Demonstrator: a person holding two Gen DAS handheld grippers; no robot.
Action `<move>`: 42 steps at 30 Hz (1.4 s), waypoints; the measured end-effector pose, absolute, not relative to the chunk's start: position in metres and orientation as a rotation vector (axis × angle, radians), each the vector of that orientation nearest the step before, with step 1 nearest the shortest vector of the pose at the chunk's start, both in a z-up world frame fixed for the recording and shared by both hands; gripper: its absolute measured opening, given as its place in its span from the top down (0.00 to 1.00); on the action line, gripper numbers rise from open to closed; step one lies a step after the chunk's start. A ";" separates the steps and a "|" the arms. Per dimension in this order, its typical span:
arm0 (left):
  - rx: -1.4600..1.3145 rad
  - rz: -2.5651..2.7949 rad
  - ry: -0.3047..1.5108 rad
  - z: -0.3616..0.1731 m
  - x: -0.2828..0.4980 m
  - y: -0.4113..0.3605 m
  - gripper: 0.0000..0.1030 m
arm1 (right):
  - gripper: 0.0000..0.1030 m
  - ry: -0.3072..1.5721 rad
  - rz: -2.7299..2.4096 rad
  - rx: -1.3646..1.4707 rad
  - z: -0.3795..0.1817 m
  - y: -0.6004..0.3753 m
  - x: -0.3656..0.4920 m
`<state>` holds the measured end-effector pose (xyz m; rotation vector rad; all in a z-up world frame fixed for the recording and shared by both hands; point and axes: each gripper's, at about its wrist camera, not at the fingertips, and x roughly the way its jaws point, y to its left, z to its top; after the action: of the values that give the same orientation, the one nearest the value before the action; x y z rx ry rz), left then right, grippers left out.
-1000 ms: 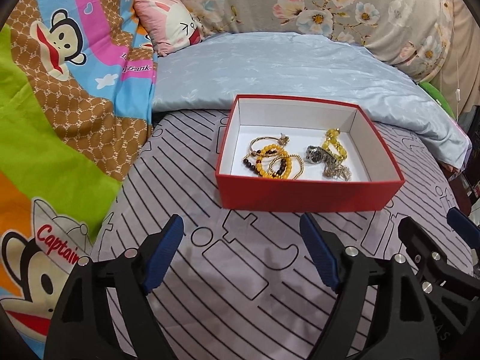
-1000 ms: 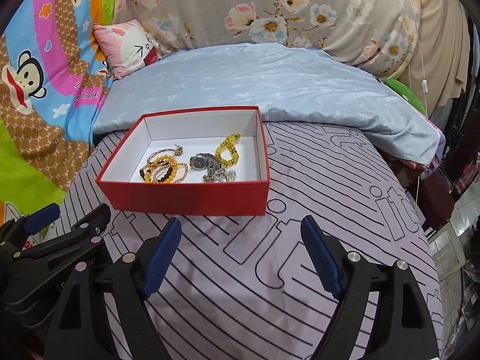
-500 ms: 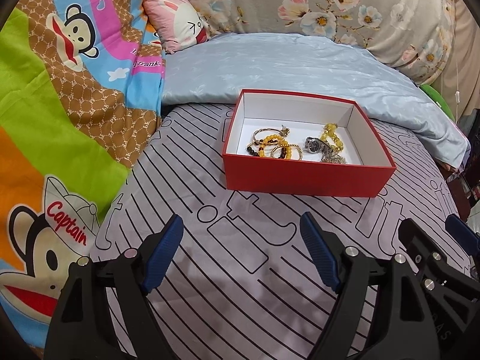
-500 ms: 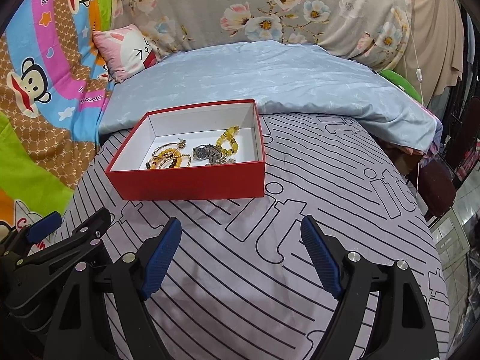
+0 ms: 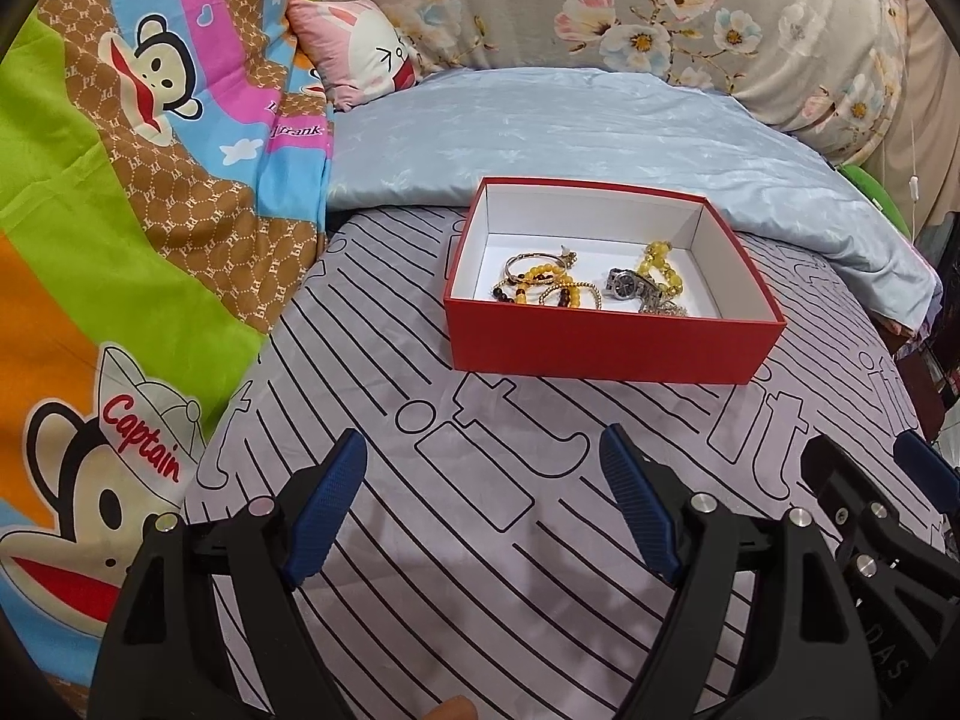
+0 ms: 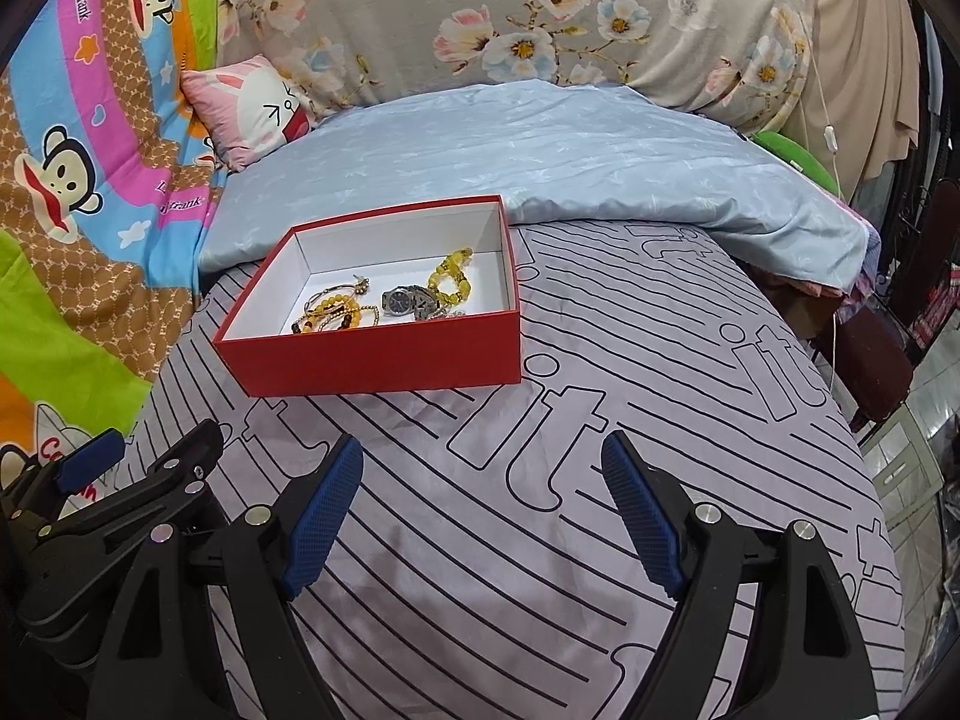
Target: Organize jewelry
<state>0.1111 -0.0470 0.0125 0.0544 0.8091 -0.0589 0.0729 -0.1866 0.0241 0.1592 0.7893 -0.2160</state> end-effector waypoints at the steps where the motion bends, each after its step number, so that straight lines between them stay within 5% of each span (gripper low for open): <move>1: 0.055 -0.058 0.809 0.013 0.111 -0.047 0.25 | 0.22 0.788 -0.217 0.158 0.024 -0.186 0.073; 29: 0.079 -0.037 0.797 0.016 0.113 -0.048 0.23 | 0.21 0.780 -0.212 0.185 0.029 -0.188 0.073; 42: 0.084 -0.013 0.788 0.017 0.113 -0.048 0.14 | 0.21 0.773 -0.214 0.182 0.028 -0.189 0.073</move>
<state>0.1129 -0.0483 0.0168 0.0837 0.7879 -0.0134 0.0735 -0.1895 0.0283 0.1816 0.7727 -0.2141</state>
